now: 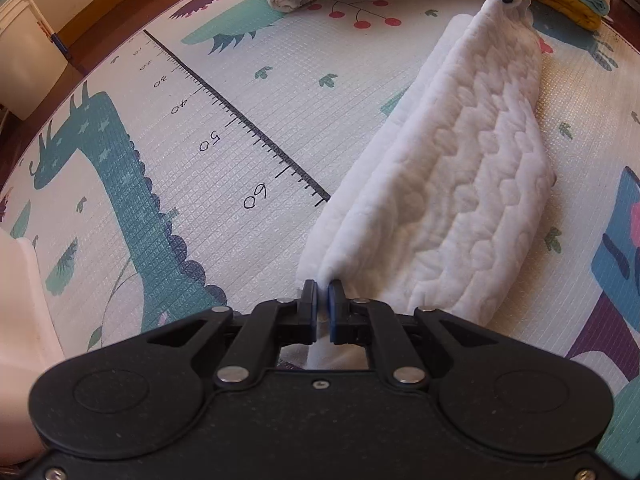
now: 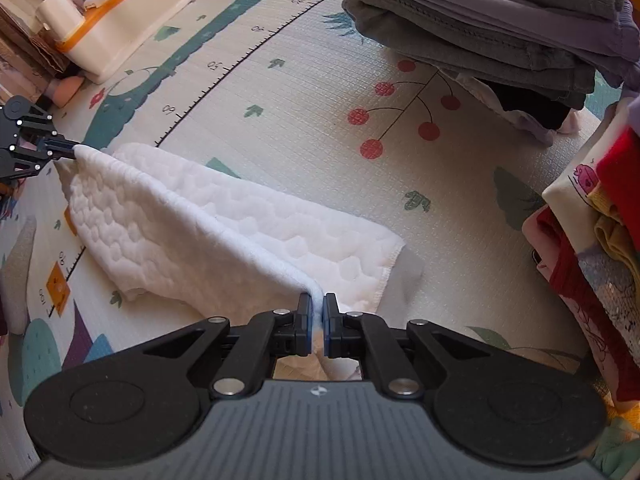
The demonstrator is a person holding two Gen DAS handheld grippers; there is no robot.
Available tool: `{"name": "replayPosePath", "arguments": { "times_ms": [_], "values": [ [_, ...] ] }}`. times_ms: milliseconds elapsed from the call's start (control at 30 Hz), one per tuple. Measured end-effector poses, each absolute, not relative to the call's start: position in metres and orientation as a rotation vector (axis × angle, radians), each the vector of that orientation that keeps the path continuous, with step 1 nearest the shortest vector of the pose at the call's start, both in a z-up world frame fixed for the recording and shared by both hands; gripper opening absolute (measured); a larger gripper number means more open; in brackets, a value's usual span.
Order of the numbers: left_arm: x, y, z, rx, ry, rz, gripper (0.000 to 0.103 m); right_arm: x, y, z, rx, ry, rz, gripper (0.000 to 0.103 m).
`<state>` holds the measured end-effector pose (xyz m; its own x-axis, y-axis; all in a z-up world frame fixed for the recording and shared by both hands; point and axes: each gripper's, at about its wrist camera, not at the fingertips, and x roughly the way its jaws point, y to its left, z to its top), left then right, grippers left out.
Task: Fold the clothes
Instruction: 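Carry the cuffs with both grippers over the sleeper toward the collar, folding it lengthwise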
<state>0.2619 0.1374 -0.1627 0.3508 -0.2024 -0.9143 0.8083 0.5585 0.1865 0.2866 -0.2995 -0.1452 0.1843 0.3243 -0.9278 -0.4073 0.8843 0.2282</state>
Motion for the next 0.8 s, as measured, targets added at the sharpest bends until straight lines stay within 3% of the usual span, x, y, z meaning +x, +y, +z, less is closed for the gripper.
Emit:
{"name": "replayPosePath", "arguments": {
  "times_ms": [467,667,700,800],
  "values": [
    [0.275,0.133,-0.198,0.733,1.080,-0.650,0.004,0.337,-0.297,-0.162,-0.067,1.262,0.459,0.007],
    [0.274,0.121,-0.206,0.756,1.087,-0.641,0.004,0.347,-0.284,-0.175,-0.189,1.276,0.385,0.008],
    [0.274,0.121,-0.208,0.757,1.089,-0.634,0.004,0.348,-0.282,-0.179,-0.201,1.280,0.370,0.010],
    [0.273,0.120,-0.210,0.752,1.087,-0.622,0.004,0.343,-0.290,-0.182,-0.160,1.265,0.335,0.031]
  ]
}}
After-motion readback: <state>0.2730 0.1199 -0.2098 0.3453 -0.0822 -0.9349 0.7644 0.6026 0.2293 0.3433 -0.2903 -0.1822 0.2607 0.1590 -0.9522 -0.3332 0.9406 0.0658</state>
